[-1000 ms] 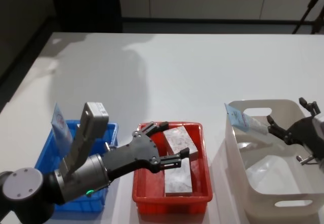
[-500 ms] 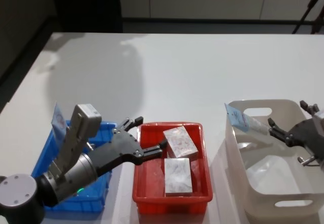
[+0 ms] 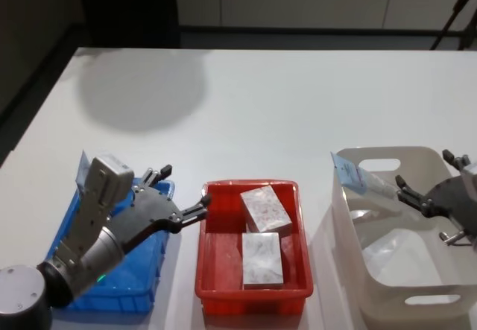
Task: Bimanual collaborative sorting of washing and personal care products
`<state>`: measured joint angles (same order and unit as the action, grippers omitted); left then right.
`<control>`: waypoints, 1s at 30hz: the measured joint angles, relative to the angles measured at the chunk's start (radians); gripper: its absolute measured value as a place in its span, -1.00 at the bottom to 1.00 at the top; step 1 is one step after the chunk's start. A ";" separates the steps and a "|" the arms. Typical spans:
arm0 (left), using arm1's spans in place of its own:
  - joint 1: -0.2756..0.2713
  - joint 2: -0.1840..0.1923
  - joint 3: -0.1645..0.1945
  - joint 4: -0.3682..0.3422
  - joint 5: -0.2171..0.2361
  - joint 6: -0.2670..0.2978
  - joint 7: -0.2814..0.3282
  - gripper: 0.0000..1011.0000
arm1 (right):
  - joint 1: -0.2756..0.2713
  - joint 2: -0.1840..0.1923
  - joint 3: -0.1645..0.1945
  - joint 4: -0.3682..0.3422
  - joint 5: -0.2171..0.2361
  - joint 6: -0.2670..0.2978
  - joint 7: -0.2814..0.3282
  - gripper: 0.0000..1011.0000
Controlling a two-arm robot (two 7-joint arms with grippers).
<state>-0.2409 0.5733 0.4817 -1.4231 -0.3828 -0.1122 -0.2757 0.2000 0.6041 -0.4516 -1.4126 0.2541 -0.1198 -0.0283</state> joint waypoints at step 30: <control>0.042 0.032 -0.031 0.011 0.128 -0.009 0.303 0.98 | -0.001 0.001 0.000 0.001 0.000 -0.001 0.000 0.98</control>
<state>-0.1989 0.6051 0.4507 -1.4118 -0.2543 -0.1211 0.0277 0.1995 0.6047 -0.4513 -1.4119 0.2539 -0.1207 -0.0283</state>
